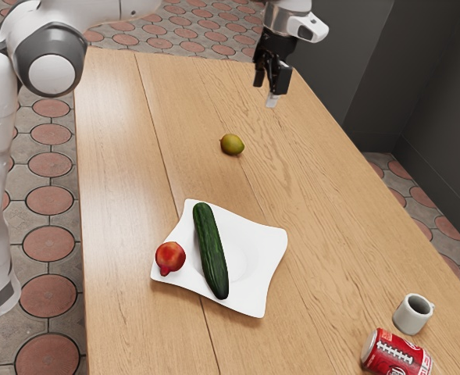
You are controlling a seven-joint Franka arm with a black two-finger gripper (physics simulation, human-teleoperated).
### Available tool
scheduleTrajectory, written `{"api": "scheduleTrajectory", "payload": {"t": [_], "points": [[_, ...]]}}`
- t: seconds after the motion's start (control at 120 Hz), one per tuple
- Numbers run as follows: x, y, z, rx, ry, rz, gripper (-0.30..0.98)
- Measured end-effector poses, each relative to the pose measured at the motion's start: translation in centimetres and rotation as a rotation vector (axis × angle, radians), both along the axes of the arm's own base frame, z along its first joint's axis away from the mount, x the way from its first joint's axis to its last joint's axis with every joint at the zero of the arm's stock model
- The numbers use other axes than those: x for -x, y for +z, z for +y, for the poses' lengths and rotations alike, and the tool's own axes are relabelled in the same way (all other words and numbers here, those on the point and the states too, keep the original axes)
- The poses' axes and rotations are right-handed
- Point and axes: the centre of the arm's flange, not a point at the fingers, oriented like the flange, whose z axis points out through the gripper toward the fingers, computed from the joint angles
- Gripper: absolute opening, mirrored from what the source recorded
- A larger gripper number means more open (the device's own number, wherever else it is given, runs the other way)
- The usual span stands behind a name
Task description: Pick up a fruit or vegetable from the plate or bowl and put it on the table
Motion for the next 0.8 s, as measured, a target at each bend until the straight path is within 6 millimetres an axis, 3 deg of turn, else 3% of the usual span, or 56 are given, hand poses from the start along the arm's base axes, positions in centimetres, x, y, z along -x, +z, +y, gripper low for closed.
{"api": "scheduleTrajectory", "payload": {"t": [0.483, 0.5, 0.567, 0.608, 0.658, 0.717, 0.8], "points": [[0.1, 0.0, 0.0, -0.003, 0.050, 0.008, 0.69], [0.2, 0.6, 0.0, -0.003, 0.051, -0.001, 0.69], [2.5, 6.8, -0.4, -0.009, 0.049, -0.118, 0.69], [3.3, 8.8, -1.9, -0.003, 0.020, -0.154, 0.69], [3.8, 9.9, -5.9, 0.011, -0.055, -0.172, 0.69], [4.2, 10.1, -10.2, 0.022, -0.140, -0.170, 0.68], [4.3, 9.7, -13.3, 0.032, -0.290, -0.156, 0.69]]}}
